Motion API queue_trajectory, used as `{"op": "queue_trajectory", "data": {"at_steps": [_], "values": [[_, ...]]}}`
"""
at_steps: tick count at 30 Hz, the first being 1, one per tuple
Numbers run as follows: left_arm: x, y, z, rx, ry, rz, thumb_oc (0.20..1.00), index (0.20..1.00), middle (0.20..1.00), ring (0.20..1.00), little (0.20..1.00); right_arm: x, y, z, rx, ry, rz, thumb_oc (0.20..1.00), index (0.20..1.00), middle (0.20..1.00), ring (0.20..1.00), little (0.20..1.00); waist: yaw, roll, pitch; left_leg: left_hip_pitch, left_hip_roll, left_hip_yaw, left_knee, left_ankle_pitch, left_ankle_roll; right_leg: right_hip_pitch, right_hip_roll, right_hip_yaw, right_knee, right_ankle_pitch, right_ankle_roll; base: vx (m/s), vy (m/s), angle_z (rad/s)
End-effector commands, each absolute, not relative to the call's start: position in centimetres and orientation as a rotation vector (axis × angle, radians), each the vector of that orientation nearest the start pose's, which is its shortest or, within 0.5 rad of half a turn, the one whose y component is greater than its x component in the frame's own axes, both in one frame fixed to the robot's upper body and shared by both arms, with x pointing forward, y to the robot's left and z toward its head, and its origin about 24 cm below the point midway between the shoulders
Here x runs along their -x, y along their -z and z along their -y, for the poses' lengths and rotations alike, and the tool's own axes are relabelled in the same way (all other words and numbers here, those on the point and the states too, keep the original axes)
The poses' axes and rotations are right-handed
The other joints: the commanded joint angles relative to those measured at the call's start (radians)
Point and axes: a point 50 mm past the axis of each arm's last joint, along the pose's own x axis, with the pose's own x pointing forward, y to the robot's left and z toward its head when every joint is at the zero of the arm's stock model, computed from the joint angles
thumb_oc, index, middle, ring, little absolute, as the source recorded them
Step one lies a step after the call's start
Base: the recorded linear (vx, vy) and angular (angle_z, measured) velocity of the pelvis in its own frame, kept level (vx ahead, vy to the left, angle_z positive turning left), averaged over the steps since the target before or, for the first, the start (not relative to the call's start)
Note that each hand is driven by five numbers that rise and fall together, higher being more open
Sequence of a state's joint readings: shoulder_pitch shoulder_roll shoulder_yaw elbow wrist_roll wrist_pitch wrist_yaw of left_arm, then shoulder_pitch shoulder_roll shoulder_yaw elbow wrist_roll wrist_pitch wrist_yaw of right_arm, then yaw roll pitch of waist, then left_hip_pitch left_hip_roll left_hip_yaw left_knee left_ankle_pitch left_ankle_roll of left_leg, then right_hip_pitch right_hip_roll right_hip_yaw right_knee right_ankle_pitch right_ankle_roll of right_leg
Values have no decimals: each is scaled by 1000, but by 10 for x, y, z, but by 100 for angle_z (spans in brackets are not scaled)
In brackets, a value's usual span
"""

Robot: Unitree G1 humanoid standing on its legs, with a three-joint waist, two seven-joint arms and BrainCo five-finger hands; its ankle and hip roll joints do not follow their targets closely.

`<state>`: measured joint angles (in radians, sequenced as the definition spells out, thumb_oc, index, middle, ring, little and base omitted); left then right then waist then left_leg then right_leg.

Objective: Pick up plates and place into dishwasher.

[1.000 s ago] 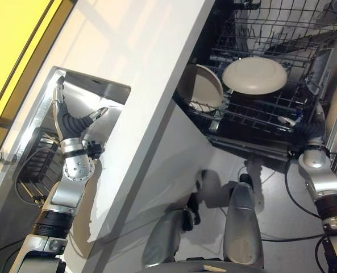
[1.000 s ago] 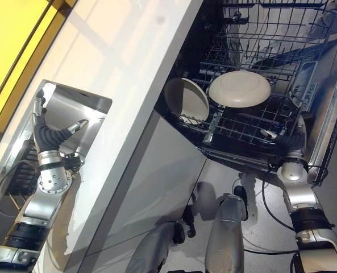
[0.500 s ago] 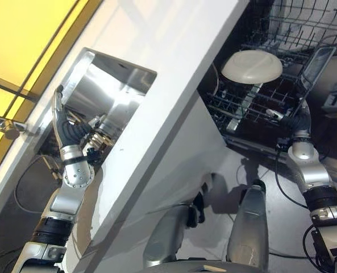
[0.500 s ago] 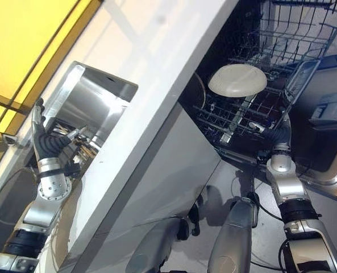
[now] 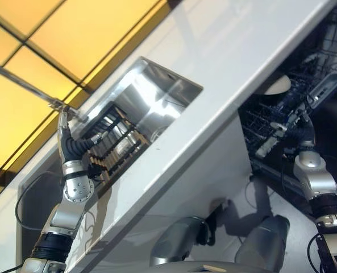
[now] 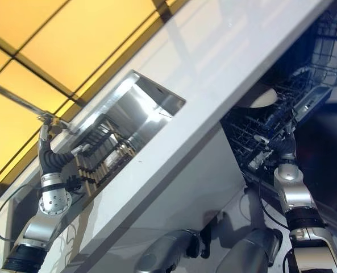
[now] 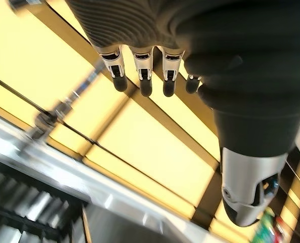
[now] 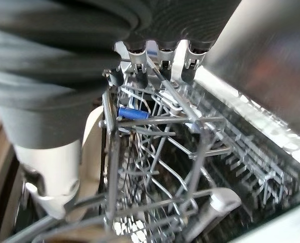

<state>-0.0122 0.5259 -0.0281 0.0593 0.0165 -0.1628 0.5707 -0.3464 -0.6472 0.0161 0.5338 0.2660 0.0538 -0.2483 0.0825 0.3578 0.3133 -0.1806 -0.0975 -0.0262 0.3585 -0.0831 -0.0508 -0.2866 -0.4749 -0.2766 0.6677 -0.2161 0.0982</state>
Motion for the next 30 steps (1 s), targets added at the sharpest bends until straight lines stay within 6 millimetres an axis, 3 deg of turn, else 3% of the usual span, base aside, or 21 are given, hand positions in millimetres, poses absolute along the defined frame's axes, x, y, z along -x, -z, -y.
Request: {"op": "queue_trajectory", "data": {"at_steps": [1, 9, 18, 24, 30], "values": [[-237, -105, -282, -552, -524, 324, 1000, 1000, 1000, 1000, 1000, -342, -142, 258, 363, 181, 190, 1000, 1000, 1000, 1000, 1000, 55, -90, -126, -32, -15, 92, 160, -168, 7, 213, -92, 77, -197, 99, -2, 54, -57, 29], [-235, -102, -281, -570, -474, 313, 1000, 1000, 1000, 1000, 1000, -347, -130, 249, 332, 163, 153, 1000, 1000, 1000, 1000, 1000, 71, -92, -149, 32, -4, 81, 102, -154, 5, 300, -91, 38, -243, 109, 13, 47, -27, 17], [-235, -97, -272, -555, -428, 300, 1000, 1000, 1000, 1000, 1000, -337, -113, 260, 318, 141, 108, 1000, 1000, 1000, 1000, 1000, 43, -75, -144, 49, 10, 92, 76, -124, -1, 312, -84, 46, -243, 105, 18, 0, -8, 0], [-237, -95, -269, -530, -431, 304, 1000, 1000, 1000, 1000, 1000, -329, -111, 274, 334, 203, 113, 1000, 1000, 1000, 1000, 1000, 10, -58, -123, 34, 17, 103, 68, -104, -3, 270, -67, 82, -221, 91, 13, -86, -2, -3], [-236, -97, -269, -520, -459, 313, 1000, 1000, 1000, 1000, 1000, -307, -100, 304, 360, 281, 67, 1000, 1000, 1000, 1000, 1000, -32, -53, -103, 43, 26, 115, 49, -91, 0, 229, -54, 117, -210, 87, 10, -65, -23, -13]]}}
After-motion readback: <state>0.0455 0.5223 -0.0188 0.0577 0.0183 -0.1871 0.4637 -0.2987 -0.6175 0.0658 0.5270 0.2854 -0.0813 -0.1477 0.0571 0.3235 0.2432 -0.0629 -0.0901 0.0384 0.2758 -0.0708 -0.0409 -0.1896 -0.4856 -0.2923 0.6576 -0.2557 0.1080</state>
